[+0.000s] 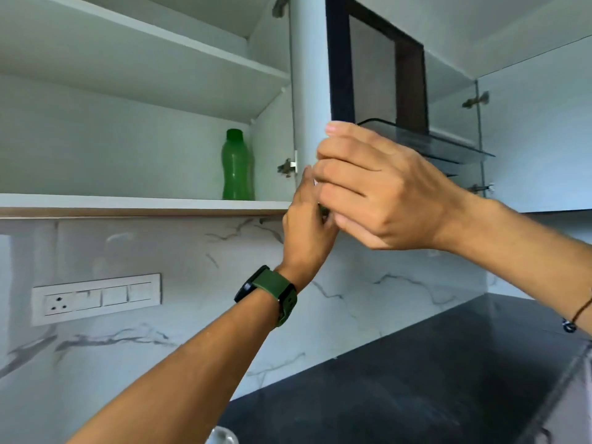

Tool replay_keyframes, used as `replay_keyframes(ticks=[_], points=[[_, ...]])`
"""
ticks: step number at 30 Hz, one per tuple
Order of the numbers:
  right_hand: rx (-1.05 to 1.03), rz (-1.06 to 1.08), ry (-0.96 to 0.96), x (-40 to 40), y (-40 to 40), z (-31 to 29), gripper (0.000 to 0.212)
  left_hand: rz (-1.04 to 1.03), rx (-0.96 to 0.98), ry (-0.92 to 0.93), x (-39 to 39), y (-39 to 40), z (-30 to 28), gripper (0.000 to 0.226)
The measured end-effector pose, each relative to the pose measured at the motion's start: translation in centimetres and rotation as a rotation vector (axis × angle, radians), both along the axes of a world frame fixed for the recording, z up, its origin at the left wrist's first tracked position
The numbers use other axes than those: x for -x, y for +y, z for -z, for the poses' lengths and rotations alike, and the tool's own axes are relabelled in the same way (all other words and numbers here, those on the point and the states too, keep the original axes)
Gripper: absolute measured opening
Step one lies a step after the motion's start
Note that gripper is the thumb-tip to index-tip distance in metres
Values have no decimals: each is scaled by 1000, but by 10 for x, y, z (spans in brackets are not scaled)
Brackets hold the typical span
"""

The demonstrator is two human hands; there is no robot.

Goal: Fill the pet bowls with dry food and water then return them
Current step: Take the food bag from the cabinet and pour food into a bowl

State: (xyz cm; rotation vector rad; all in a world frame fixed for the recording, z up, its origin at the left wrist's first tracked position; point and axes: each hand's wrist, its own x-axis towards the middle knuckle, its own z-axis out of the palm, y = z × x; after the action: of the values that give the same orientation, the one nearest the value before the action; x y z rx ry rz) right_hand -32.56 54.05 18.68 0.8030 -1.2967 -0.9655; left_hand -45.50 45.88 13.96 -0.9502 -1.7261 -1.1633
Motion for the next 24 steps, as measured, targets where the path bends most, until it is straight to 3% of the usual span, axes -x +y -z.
replay_keyframes(ticks=[5, 13, 18, 24], points=[[-25, 260, 50, -36, 63, -2, 17, -148, 122, 55, -25, 44, -4, 75], [-50, 657, 59, -49, 158, -14, 37, -245, 261, -20, -45, 114, -12, 78], [36, 663, 80, -36, 195, 1, 56, -236, 224, -84, -43, 145, -10, 78], [100, 608, 76, -25, 215, 7, 46, -178, 240, -125, -42, 157, -8, 81]])
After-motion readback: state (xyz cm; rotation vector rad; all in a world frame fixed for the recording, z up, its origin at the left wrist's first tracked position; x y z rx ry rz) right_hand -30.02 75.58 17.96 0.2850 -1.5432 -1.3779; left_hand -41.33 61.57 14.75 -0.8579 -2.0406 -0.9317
